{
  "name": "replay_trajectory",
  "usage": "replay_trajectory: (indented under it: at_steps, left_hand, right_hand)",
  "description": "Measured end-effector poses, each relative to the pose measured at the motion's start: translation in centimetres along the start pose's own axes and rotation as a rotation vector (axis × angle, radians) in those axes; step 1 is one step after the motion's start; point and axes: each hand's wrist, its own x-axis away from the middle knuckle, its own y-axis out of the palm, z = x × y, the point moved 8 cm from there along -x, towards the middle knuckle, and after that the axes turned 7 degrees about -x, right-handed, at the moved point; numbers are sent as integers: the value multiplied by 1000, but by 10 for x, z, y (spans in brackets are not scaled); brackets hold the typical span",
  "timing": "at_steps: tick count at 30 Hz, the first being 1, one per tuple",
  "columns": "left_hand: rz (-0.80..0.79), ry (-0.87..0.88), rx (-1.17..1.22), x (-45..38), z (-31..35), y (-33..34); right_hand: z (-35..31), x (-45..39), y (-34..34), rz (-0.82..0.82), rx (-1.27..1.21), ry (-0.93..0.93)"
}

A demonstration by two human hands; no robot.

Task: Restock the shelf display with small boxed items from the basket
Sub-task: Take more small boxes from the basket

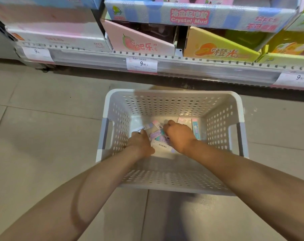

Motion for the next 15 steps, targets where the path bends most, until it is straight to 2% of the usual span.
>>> replay_trajectory:
  at_steps: [4, 6, 11, 15]
  left_hand:
    - [-19, 21, -31, -2, 1, 5]
    - [-10, 10, -61, -3, 2, 6]
    - [39, 41, -224, -2, 10, 4]
    - [12, 36, -232, -6, 6, 8]
  right_hand:
    - [14, -4, -2, 9, -175, 127]
    - [8, -7, 3, -32, -110, 117]
    - [-16, -7, 17, -40, 123, -40]
    - [-17, -5, 31, -82, 197, 13]
